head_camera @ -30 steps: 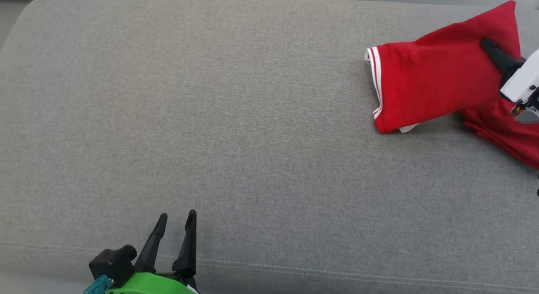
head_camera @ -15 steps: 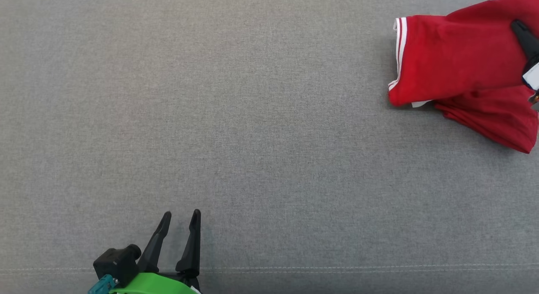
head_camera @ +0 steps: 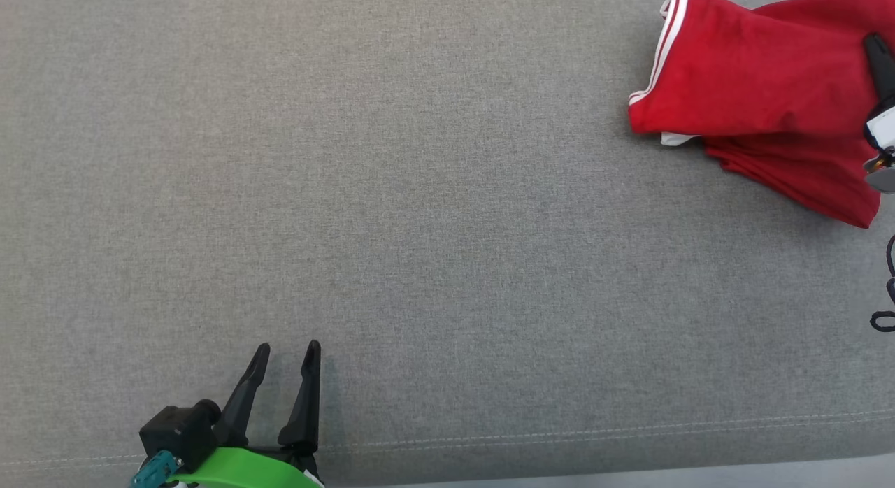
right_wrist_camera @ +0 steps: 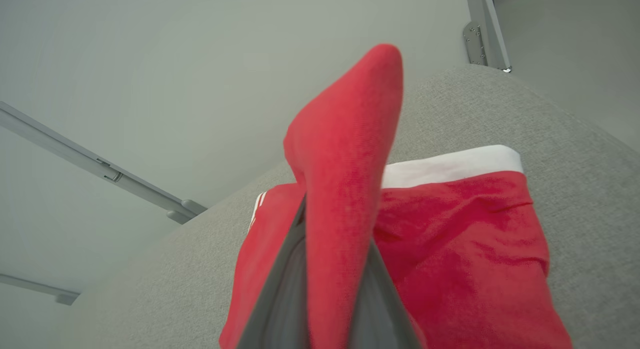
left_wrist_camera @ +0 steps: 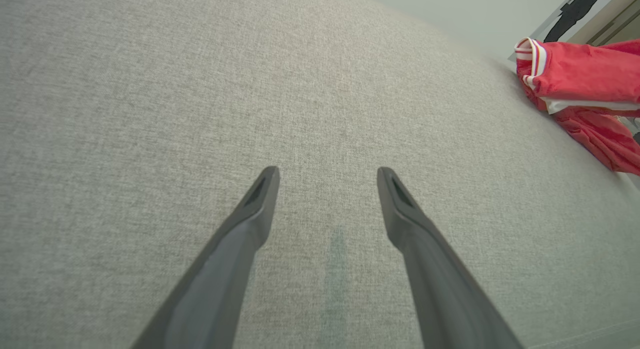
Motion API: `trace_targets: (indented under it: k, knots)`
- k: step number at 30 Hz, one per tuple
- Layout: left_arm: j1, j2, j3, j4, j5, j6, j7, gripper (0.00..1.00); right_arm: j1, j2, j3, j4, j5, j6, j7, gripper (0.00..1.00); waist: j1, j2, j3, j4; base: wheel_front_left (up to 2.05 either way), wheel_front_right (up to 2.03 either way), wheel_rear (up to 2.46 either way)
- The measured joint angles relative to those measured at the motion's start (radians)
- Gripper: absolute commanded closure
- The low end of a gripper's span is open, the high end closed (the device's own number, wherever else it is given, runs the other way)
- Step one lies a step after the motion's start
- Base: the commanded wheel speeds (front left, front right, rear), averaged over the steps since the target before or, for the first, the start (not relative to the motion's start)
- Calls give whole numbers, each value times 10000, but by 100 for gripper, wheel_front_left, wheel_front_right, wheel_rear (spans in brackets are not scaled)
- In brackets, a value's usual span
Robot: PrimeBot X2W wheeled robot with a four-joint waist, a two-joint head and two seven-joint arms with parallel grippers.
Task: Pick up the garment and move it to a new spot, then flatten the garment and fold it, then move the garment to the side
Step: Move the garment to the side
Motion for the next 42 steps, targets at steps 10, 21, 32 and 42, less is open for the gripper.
trace_targets:
  k: [10,21,32,42]
  knots:
    - [-4,194,81,-353,81,111,176,0,95,242,-163,570,-50,-286,-863,100,0,0,524,-262,0,0,0]
    - [-23,251,77,-441,102,127,332,0,-33,324,-151,1160,-408,-424,-1542,100,0,0,716,-321,0,0,0]
    - [-24,311,190,-648,102,217,418,0,-119,221,-44,2063,-871,-1062,-2048,0,0,0,765,-187,0,0,0]
    - [-28,376,305,-851,100,295,426,0,-119,217,104,2851,-1212,-1613,-2192,0,0,0,817,-150,0,0,0]
